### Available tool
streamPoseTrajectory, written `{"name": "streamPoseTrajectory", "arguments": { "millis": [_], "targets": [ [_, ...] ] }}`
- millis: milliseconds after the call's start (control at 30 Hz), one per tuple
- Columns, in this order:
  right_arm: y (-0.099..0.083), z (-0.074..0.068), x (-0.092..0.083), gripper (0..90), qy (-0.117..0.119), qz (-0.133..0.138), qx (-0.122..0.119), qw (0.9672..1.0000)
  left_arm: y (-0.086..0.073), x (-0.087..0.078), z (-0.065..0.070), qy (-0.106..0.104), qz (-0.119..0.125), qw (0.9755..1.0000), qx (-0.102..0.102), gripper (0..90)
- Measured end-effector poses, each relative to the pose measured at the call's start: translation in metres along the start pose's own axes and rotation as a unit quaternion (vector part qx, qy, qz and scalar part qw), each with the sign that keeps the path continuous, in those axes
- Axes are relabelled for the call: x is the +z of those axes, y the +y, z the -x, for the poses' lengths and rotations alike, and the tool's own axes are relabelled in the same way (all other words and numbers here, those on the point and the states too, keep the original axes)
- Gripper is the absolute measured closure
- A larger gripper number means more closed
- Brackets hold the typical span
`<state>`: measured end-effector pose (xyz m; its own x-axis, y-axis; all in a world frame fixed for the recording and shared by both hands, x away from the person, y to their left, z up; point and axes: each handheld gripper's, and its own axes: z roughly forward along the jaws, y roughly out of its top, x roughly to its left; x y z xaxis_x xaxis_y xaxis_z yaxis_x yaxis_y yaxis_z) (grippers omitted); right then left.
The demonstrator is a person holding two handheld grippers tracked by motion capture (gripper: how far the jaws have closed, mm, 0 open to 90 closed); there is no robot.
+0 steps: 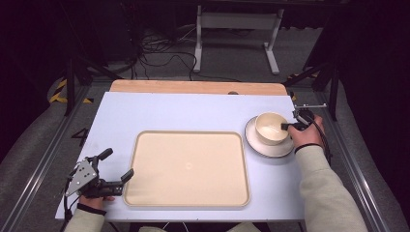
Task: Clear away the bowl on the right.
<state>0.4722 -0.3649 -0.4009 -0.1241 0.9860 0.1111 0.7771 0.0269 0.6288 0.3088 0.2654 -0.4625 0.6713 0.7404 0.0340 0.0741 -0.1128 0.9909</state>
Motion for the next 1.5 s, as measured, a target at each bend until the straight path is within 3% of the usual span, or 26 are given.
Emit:
{"name": "streamPoseTrajectory", "arguments": {
  "millis": [167, 533, 667, 933, 1500],
  "targets": [
    [0.001, -0.003, -0.003, 83.3, 0.006, 0.006, 0.013, 0.9999, 0.0, 0.0, 0.0, 0.0, 0.0, 1.0, 0.0, 0.2],
    [0.003, -0.01, -0.012, 82.9, 0.008, 0.01, 0.008, 0.9999, 0.0, 0.0, 0.0, -0.001, -0.001, 1.0, 0.0, 0.2],
    [0.006, -0.008, -0.02, 82.9, 0.023, 0.019, 0.015, 0.9994, 0.0, 0.0, 0.0, -0.001, -0.001, 1.0, 0.0, 0.2],
    [0.012, -0.009, -0.034, 82.8, 0.029, 0.011, 0.02, 0.9993, 0.0, 0.0, 0.0, -0.001, -0.001, 1.0, -0.001, 0.2],
    [0.025, -0.027, -0.061, 82.8, 0.038, 0.007, 0.018, 0.9991, 0.0, 0.0, 0.0, -0.001, -0.001, 1.0, -0.001, 0.2]
  ]
}}
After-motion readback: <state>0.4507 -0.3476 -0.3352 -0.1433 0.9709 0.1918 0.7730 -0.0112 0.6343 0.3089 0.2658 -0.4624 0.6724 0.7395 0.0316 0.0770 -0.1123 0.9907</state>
